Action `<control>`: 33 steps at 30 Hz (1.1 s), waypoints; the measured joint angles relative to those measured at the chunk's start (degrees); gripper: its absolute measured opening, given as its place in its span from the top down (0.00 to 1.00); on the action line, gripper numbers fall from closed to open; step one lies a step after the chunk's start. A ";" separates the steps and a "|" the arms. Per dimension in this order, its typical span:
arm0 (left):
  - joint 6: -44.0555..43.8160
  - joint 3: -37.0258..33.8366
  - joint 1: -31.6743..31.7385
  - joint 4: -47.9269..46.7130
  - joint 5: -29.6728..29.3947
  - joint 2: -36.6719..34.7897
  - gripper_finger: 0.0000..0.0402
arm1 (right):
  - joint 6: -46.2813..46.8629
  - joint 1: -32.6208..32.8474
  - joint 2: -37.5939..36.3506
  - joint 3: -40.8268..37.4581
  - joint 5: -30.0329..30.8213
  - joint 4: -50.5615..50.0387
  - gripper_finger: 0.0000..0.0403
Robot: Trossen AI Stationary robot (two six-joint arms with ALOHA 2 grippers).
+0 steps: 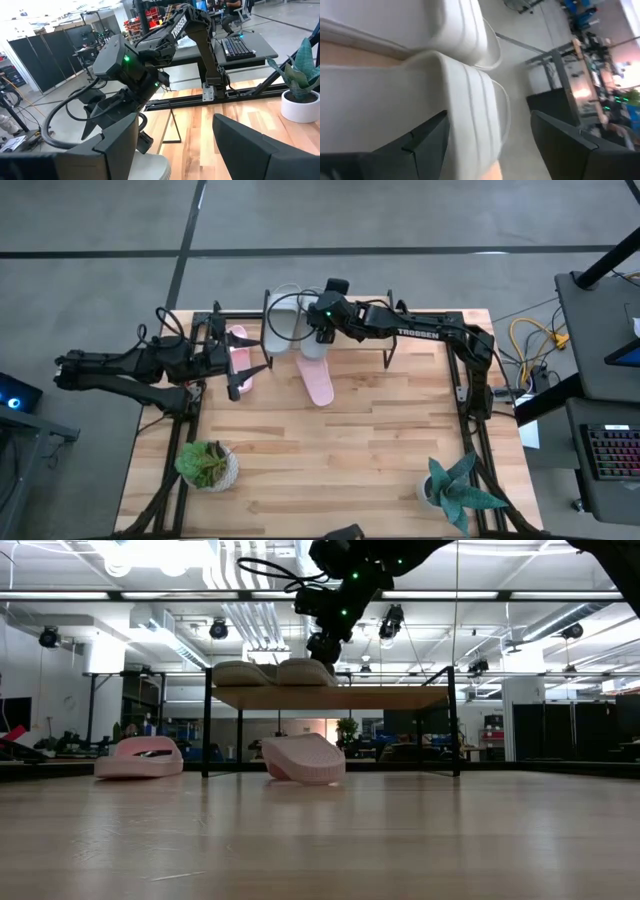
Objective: Pick and place slides into the shelf
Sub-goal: Put the gray slide on the shelf
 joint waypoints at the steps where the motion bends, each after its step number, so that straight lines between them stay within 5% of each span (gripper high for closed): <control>1: 0.02 0.00 0.01 0.07 0.00 0.03 0.40 | 0.41 0.05 0.00 0.00 -1.03 0.01 0.34; 17: 0.02 -0.02 0.00 -0.16 0.00 -0.11 0.40 | 5.14 2.30 -5.41 0.00 -2.85 -9.66 0.39; 24: -0.20 -0.02 0.00 -2.82 -0.02 -0.34 0.40 | 12.66 -2.40 -8.07 -0.39 -12.22 -21.39 0.61; 33: -0.22 -0.02 0.02 -2.62 -0.02 -0.46 0.40 | 11.65 -5.10 -5.27 -1.40 -20.43 -18.86 0.96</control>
